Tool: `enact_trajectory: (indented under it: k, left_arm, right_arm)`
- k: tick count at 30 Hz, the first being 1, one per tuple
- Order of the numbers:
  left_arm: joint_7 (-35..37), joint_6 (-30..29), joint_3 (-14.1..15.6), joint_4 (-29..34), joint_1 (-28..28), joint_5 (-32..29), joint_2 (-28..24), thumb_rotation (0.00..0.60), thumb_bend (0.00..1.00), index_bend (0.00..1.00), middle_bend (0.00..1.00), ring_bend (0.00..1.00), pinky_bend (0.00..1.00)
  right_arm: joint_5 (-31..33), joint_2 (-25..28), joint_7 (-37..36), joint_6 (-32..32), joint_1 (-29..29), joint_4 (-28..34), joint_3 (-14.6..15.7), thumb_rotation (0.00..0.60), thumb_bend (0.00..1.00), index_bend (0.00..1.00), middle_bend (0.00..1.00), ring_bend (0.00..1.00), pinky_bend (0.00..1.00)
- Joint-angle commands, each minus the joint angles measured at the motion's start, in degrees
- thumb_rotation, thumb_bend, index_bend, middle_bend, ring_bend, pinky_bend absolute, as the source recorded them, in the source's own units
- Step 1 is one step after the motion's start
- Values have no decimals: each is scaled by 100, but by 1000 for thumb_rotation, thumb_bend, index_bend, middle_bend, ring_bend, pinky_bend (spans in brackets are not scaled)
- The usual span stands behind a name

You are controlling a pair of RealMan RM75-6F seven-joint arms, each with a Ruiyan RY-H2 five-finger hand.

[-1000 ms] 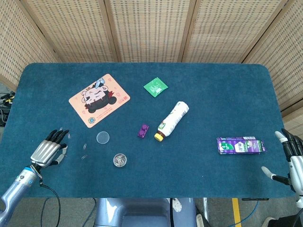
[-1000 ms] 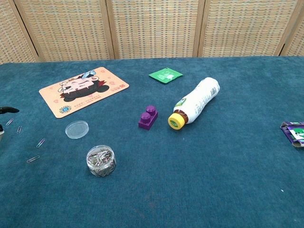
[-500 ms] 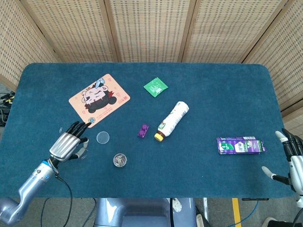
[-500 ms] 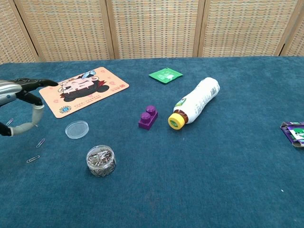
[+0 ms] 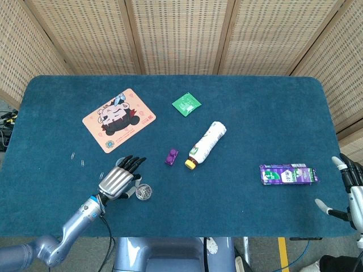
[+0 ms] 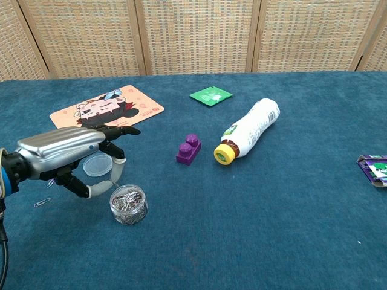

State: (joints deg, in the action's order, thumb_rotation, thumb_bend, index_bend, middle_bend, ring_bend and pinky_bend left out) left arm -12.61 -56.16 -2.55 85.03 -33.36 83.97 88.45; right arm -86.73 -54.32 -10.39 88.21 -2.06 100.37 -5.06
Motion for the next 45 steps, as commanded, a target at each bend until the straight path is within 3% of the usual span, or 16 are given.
enact_trajectory:
  k: [1, 11, 14, 16, 18, 20, 28, 33, 39, 45]
  left_arm:
    - [-103, 11, -16, 39, -39, -36, 53, 600, 470, 688, 0, 0, 0]
    - [-383, 108, 33, 159, -71, -300, 92, 600, 472, 681, 0, 0, 0]
    - [-385, 105, 42, 178, -80, -313, 98, 600, 458, 577, 0, 0, 0]
    - [-369, 100, 47, 188, -85, -315, 97, 600, 368, 485, 0, 0, 0]
    - [-346, 86, 50, 196, -88, -312, 93, 600, 194, 407, 0, 0, 0]
    - [-304, 73, 52, 209, -92, -304, 80, 600, 130, 373, 0, 0, 0]
    - [21, -197, 41, 365, -45, -110, -98, 600, 87, 306, 0, 0, 0]
    - [277, -689, -22, 618, 131, 75, -549, 600, 75, 246, 0, 0, 0]
    - [117, -1789, -120, 1154, 895, -333, -1461, 600, 1, 8, 0, 0, 0]
    - [-175, -3085, -119, 1563, 1923, -926, -2031, 600, 38, 0, 0, 0, 0]
  right_arm:
    - [4, 0, -1, -9, -5, -2, -1, 600, 0, 48, 0, 0, 0]
    - [-18, 10, -20, 9, 3, 3, 5, 600, 0, 48, 0, 0, 0]
    - [-22, 10, -19, 13, 5, 4, 5, 600, 0, 48, 0, 0, 0]
    - [-17, 10, -21, 12, 4, 3, 3, 600, 0, 48, 0, 0, 0]
    - [-14, 11, -28, 10, 5, 1, 3, 600, 0, 48, 0, 0, 0]
    - [-15, 14, -34, 12, 5, 1, 2, 600, 0, 48, 0, 0, 0]
    - [-17, 23, -60, 31, 16, -3, 2, 600, 0, 48, 0, 0, 0]
    - [-22, 23, -60, 21, 11, 0, 4, 600, 0, 48, 0, 0, 0]
    - [-59, 32, -60, 52, 21, 26, 10, 600, 0, 48, 0, 0, 0]
    - [-113, 27, -31, 50, 14, 55, 30, 600, 0, 48, 0, 0, 0]
